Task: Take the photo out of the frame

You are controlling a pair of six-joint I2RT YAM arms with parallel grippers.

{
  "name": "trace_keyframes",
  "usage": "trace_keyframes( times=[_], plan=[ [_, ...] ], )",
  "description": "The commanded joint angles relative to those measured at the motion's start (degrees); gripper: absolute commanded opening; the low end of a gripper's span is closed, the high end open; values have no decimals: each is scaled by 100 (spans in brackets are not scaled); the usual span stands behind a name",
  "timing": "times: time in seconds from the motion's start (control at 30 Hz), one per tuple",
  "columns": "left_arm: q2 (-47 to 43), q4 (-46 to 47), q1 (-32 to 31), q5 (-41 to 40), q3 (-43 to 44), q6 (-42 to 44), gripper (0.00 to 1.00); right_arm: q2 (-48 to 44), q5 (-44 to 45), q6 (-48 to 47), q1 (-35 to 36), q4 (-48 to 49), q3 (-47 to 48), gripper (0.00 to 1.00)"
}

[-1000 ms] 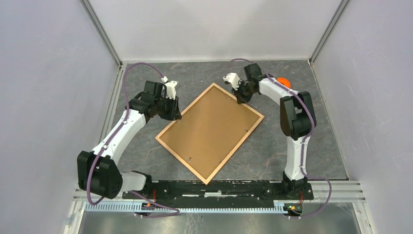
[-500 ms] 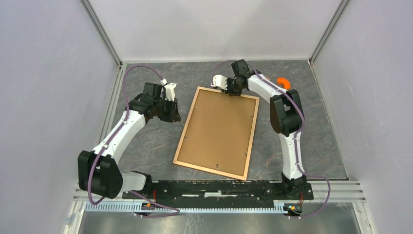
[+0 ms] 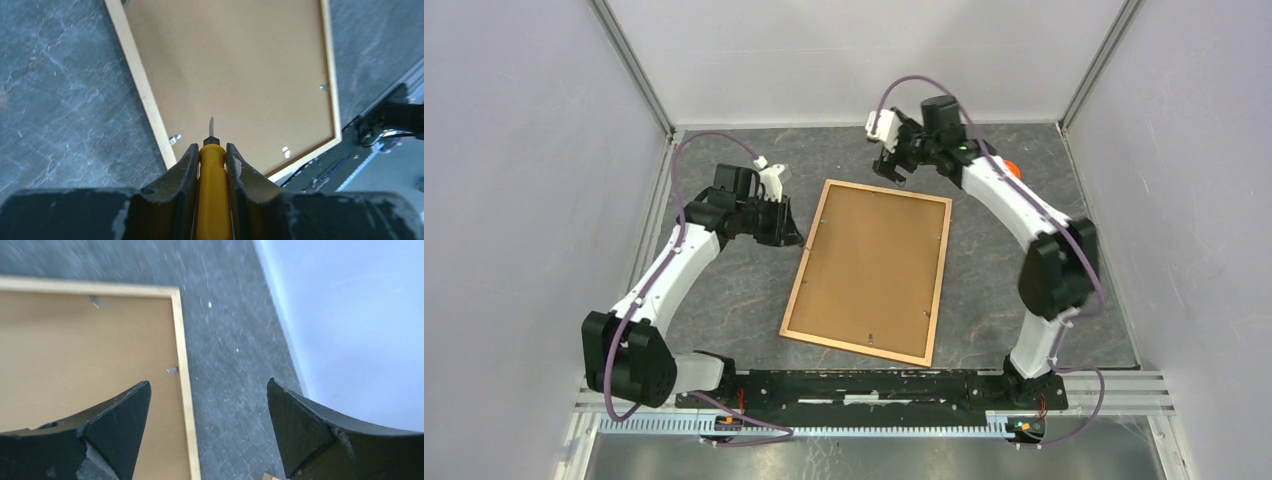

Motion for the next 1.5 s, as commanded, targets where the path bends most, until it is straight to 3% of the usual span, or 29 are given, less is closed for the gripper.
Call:
trace_keyframes(
  times=[0.0, 0.1, 0.23, 0.33, 0.67, 0.83, 0.9, 0.97, 1.03, 1.27, 1.37, 1.47],
  plan=[
    [-230, 239, 160, 920, 517, -528, 2, -1076, -983, 1297, 97, 124, -437, 93],
    [-286, 410, 251, 1330, 582, -827, 2, -1230, -1611, 1698, 224, -624, -485, 98],
    [-273, 599, 270, 2048, 563, -1145, 2, -1799, -2040, 2277, 506, -50, -1524, 98],
    [-358, 715, 261, 2492, 454, -1250, 2, -1870, -2037, 2039, 871, -187, -1688, 98],
    [-673, 831, 257, 2832, 119, -1387, 2, -1478, -2475, 1998, 1715, -399, -1523, 79],
    [-745, 867, 237, 2831, 25, -1389, 2, -1356, -2282, 2237, 1951, -290, -1298, 61],
    [-775, 871, 240, 2825, 7, -1387, 2, -1298, -2122, 2453, 1959, -179, -1248, 48],
    [-814, 934, 240, 2770, -26, -1457, 3, -1261, -2010, 2635, 1952, -83, -1244, 24],
    [-850, 1028, 238, 2723, -54, -1621, 9, -1236, -1904, 2866, 1956, 87, -1302, 0],
    [-997, 1271, 274, 2653, -216, -1991, 55, -1352, -1937, 3177, 1953, 390, -1471, 0],
    [-991, 1470, 283, 2711, -345, -2245, 61, -1418, -1922, 3312, 1955, 525, -1552, 0],
    [-974, 1738, 283, 2783, -470, -2492, 59, -1423, -1969, 3411, 1956, 593, -1605, 0]
  ],
)
